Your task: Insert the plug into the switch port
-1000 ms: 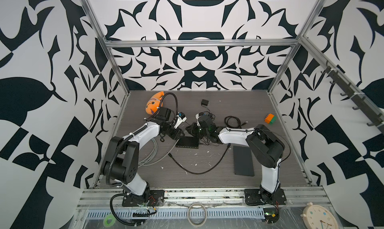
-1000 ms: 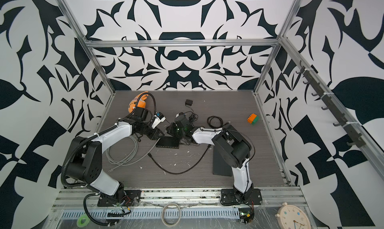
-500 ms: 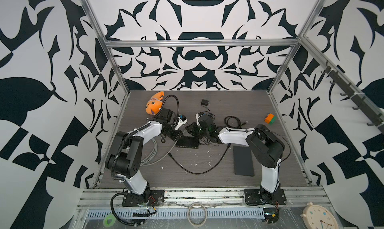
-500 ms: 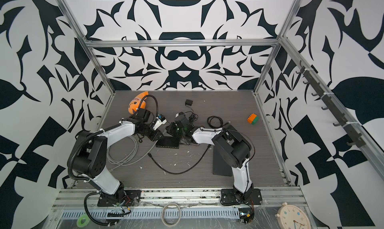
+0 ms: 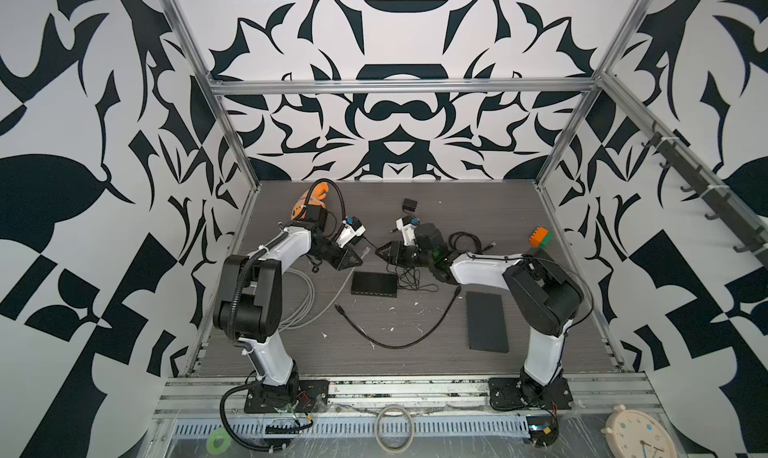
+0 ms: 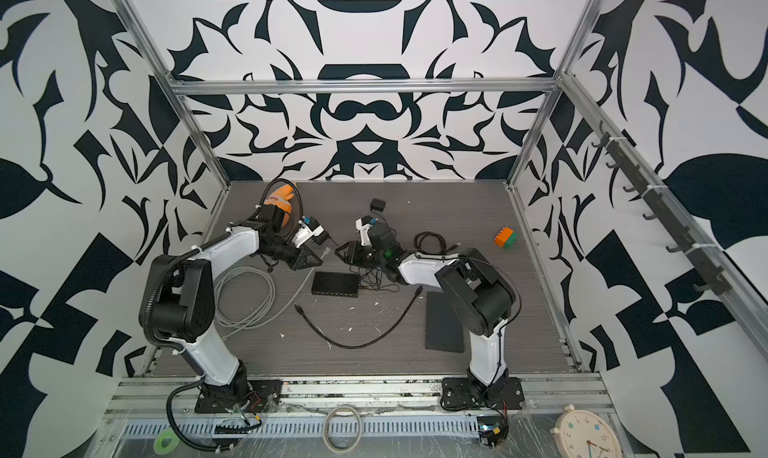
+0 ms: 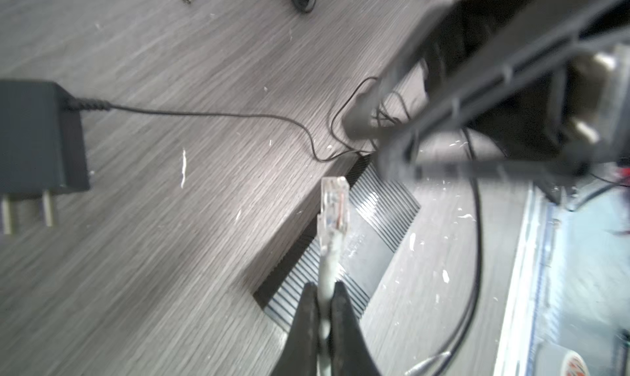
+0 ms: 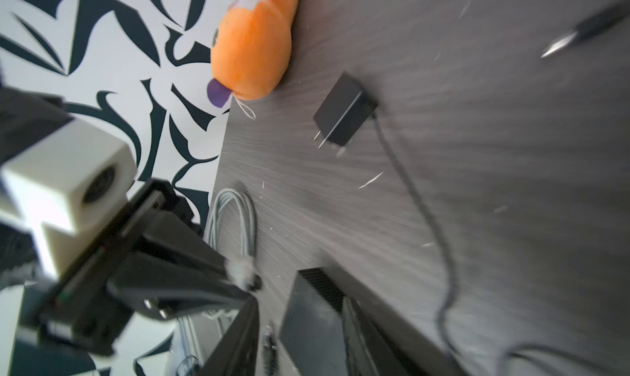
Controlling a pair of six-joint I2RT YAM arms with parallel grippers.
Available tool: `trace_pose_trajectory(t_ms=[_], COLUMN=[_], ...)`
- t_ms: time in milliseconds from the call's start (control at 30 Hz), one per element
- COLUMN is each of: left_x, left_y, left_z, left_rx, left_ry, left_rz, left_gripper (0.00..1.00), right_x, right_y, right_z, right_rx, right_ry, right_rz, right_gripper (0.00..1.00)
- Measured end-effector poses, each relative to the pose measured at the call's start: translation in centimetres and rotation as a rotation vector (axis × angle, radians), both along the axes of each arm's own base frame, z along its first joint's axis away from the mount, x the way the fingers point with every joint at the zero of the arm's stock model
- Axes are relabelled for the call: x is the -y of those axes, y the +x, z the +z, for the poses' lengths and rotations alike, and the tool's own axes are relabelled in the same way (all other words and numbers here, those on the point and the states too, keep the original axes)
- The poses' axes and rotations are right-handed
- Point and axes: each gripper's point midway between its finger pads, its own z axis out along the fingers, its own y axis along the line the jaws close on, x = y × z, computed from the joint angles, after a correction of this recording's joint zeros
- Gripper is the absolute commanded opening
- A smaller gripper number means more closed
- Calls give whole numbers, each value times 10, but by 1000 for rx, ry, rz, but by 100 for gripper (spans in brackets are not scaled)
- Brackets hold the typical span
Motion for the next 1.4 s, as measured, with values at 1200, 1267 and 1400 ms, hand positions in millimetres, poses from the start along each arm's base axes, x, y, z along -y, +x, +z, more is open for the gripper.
trace_pose_trajectory(t_ms=[1200,1267,1400], left_x=[0,0,-1], left_y=[-28,-28,-30], left_z=[0,0,-1], left_rx=[-74,-72,-77], left_ry=[-13,-14,-11], left_rz=[-290,-291,-293], left_gripper=[10,10,10], right_x=[-41,-41,-32], right_y=[-55,-53,-39], right_z=[26,29,32], right_rx=[498,505,510], right_ry=[47,59,89], right_rz=[763,752,691], right_gripper=[42,43,45])
